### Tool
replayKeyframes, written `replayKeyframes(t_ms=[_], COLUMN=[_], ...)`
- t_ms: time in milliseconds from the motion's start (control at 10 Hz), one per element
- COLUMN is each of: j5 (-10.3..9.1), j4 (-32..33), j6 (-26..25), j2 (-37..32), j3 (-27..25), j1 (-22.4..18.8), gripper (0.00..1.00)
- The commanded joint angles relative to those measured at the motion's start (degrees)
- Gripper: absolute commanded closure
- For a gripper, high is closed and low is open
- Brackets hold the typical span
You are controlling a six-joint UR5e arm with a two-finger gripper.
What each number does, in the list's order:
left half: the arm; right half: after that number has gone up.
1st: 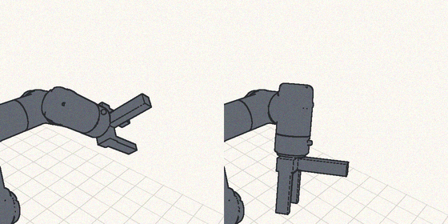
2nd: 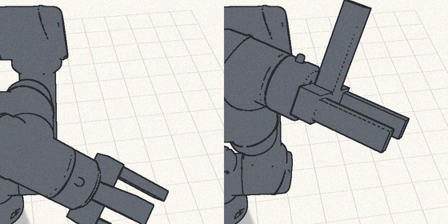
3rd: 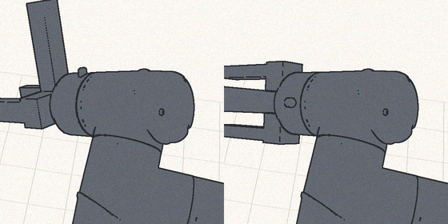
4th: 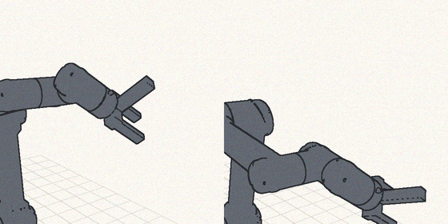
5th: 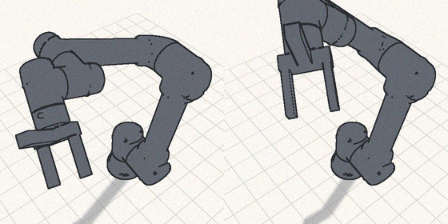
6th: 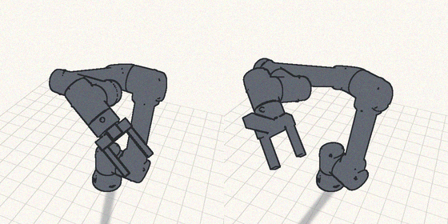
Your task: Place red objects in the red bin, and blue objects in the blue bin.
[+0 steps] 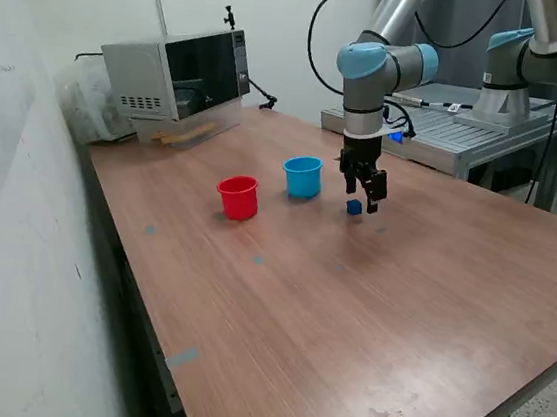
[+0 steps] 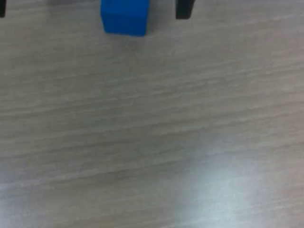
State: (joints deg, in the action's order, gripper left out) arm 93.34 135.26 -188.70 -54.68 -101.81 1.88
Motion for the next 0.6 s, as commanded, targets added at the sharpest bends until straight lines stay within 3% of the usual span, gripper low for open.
replayKeyframes(t_ms=[0,100,500], j5=[0.09,0.96,1.14], j4=[0.1,0.1,0.1], j6=[0.0,0.0,1.4], j2=[0.9,1.3,1.3], j3=[1.6,1.6,1.6], j1=[0.1,0.1,0.1], gripper=[0.00,0.00,0.00])
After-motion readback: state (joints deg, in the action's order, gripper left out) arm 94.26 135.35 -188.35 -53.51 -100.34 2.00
